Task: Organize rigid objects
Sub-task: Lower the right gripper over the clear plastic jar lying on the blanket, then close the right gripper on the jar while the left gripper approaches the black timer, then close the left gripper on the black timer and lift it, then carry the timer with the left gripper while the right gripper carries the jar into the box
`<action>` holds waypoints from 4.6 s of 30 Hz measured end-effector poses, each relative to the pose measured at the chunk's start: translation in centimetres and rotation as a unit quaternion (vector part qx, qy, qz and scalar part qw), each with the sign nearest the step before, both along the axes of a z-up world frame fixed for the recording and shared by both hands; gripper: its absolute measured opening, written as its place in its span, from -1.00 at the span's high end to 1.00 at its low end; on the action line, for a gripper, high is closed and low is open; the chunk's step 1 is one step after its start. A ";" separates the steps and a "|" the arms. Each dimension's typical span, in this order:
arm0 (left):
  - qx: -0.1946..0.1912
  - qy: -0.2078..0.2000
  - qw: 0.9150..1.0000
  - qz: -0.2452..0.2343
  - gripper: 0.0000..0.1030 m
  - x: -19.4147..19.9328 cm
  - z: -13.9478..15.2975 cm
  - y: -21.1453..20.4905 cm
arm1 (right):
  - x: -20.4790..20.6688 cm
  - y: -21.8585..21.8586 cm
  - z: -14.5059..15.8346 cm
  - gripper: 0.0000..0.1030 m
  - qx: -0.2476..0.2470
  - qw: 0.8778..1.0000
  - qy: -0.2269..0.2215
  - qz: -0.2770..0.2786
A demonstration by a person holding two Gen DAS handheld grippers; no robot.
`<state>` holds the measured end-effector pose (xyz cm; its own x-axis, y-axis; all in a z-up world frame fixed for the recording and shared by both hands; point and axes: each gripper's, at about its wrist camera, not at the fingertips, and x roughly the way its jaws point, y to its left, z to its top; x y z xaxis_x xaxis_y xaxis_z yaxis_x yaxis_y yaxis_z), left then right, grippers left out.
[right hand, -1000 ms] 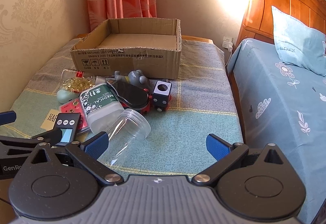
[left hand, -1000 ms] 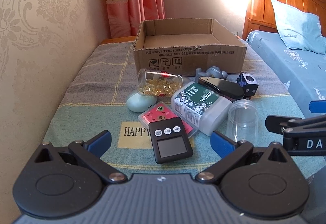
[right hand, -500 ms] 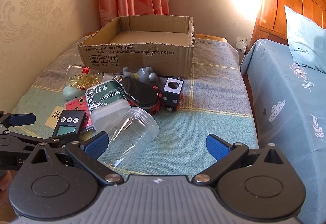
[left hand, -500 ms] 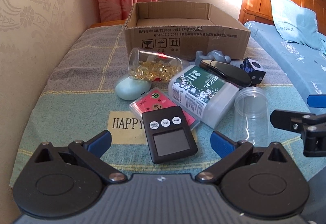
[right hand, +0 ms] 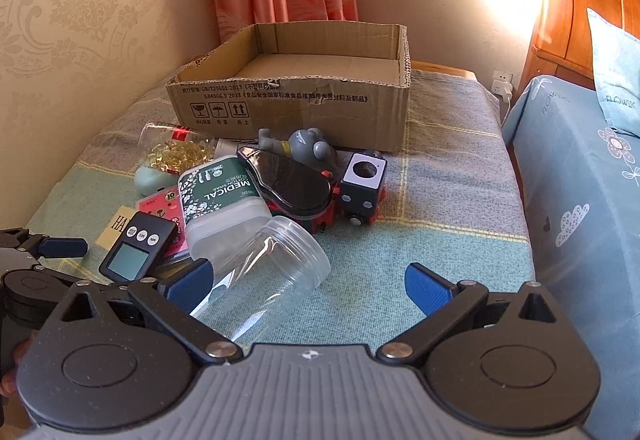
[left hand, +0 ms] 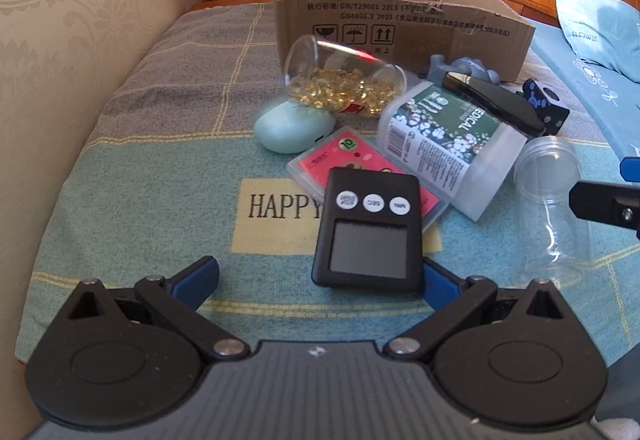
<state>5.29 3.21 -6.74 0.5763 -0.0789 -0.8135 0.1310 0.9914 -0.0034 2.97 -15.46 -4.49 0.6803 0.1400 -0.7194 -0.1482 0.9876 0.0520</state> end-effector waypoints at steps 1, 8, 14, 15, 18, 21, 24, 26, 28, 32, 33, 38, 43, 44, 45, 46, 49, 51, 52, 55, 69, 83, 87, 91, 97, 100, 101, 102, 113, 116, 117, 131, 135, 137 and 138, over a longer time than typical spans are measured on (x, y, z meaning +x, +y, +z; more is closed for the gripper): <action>-0.001 0.001 1.000 0.005 -0.99 -0.1 0.0 0.6 | 0.2 0.1 -0.1 -1.00 -0.001 1.000 0.002 0.005; 0.006 -0.001 0.999 0.046 -0.99 0.2 0.0 3.9 | 1.4 0.7 -0.3 -1.00 0.003 0.999 0.015 0.046; 0.011 -0.006 0.998 0.065 -0.99 1.3 0.0 4.9 | 2.7 1.6 -0.1 -1.00 0.008 0.997 0.014 0.080; 0.013 -0.007 0.998 0.065 -0.99 1.4 0.0 5.0 | 3.0 1.7 -0.2 -1.00 0.011 0.996 0.018 0.087; 0.011 -0.007 0.998 0.068 -0.99 1.6 -0.1 5.1 | 3.5 2.2 -0.7 -1.00 0.011 0.994 0.043 0.101; 0.009 -0.009 0.998 0.066 -0.99 1.5 -0.2 5.2 | 2.8 2.8 -0.8 -1.00 -0.005 0.991 0.060 0.123; 0.009 -0.010 0.998 0.064 -0.99 1.5 -0.1 5.2 | 1.6 3.3 -0.9 -1.00 -0.023 0.987 0.077 0.141; 0.011 -0.010 0.998 0.063 -0.99 1.4 -0.1 5.1 | 0.7 3.5 -0.8 -1.00 -0.028 0.985 0.086 0.150; 0.010 -0.010 0.998 0.060 -0.99 1.4 -0.1 5.0 | 0.1 3.9 -0.9 -1.00 -0.038 0.984 0.084 0.153; 0.009 -0.009 0.999 0.052 -0.99 1.0 0.0 4.7 | 0.3 4.9 -1.1 -1.00 -0.063 0.987 0.063 0.131; 0.008 -0.009 0.999 0.048 -0.99 0.9 0.1 4.6 | 0.6 4.9 -1.2 -1.00 -0.067 0.988 0.062 0.121; -0.005 -0.018 1.000 0.015 -0.99 -0.1 0.6 3.9 | 1.6 3.9 -2.3 -1.00 -0.099 0.991 0.060 0.067; -0.019 -0.034 0.999 -0.008 -0.99 0.4 1.0 2.9 | 1.8 2.0 -2.9 -1.00 -0.078 0.993 0.075 0.056; -0.021 -0.039 0.999 -0.011 -0.99 0.6 1.0 2.7 | 1.8 1.8 -3.0 -1.00 -0.070 0.993 0.076 0.055; -0.025 -0.042 0.999 -0.014 -0.99 0.7 1.0 2.5 | 1.9 1.6 -3.0 -1.00 -0.062 0.994 0.076 0.054; -0.031 -0.046 0.998 -0.017 -0.99 1.0 1.0 2.4 | 1.8 1.5 -3.1 -1.00 -0.063 0.994 0.073 0.056; -0.042 -0.055 0.997 -0.021 -0.99 1.8 0.8 2.4 | 1.5 1.6 -3.1 -1.00 -0.063 0.994 0.066 0.059; -0.043 -0.058 0.997 -0.019 -0.99 2.4 0.6 2.6 | 1.5 1.7 -3.1 -1.00 -0.062 0.994 0.064 0.060; -0.044 -0.059 0.997 -0.017 -0.99 2.7 0.5 2.8 | 1.3 1.7 -3.0 -1.00 -0.062 0.994 0.063 0.060; -0.058 -0.056 0.997 -0.020 -0.93 3.2 0.2 3.2 | 1.3 1.8 -3.0 -1.00 -0.062 0.994 0.060 0.060; -0.080 -0.057 0.994 -0.038 -0.34 2.6 0.6 3.9 | 1.1 1.7 -2.9 -1.00 -0.059 0.995 0.050 0.061; -0.017 -0.052 0.998 -0.020 -0.54 0.8 0.2 4.7 | 1.0 1.7 -2.8 -1.00 -0.059 0.995 0.050 0.066; -0.016 -0.053 0.998 -0.024 -0.54 0.8 0.2 4.6 | 1.1 1.7 -2.7 -1.00 -0.060 0.994 0.052 0.070; -0.015 -0.050 0.998 -0.024 -0.50 0.9 0.3 4.5 | 1.3 1.7 -2.7 -1.00 -0.062 0.994 0.056 0.067; -0.014 -0.048 0.999 -0.020 -0.43 1.0 0.3 4.4 | 1.0 1.8 -2.2 -1.00 -0.061 0.994 0.055 0.074; -0.013 -0.046 0.999 -0.015 -0.38 1.0 0.3 4.3 | 0.8 1.9 -2.0 -1.00 -0.067 0.993 0.053 0.080; -0.013 -0.045 0.999 -0.015 -0.36 1.0 0.4 4.3 | 0.8 2.0 -1.9 -1.00 -0.070 0.993 0.053 0.082; -0.012 -0.044 0.999 -0.016 -0.36 1.0 0.4 4.2 | 0.8 2.0 -1.9 -1.00 -0.073 0.992 0.051 0.084; -0.009 -0.034 0.999 -0.024 -0.36 1.2 0.4 4.2 | 0.4 2.6 -1.1 -1.00 -0.120 0.983 0.041 0.133; -0.009 -0.032 0.999 -0.025 -0.35 1.2 0.4 4.2 | 0.4 2.7 -1.0 -1.00 -0.125 0.982 0.036 0.138; -0.009 -0.032 0.999 -0.026 -0.35 1.2 0.4 4.2 | 0.5 2.7 -1.0 -0.96 -0.126 0.982 0.036 0.139; -0.005 -0.023 0.999 -0.041 -0.35 1.2 1.8 3.8 | 0.9 2.1 0.4 -0.82 -0.109 0.982 0.041 0.149; -0.012 -0.025 0.998 -0.051 -0.35 1.3 3.3 3.7 | 1.2 1.8 1.6 -0.82 -0.101 0.983 0.032 0.150; -0.007 -0.029 0.998 -0.056 -0.35 1.6 4.3 3.4 | 1.5 1.7 2.3 -0.82 -0.099 0.983 0.026 0.152; -0.004 -0.031 0.998 -0.058 -0.35 1.8 4.8 3.3 | 1.7 1.6 2.8 -0.82 -0.099 0.983 0.022 0.154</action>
<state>7.08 6.52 -1.93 0.6125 -0.1540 -0.7753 0.2454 0.9694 0.0013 4.66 -13.83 -1.73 0.5948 0.1881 -0.7816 -0.4432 0.8878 -0.1236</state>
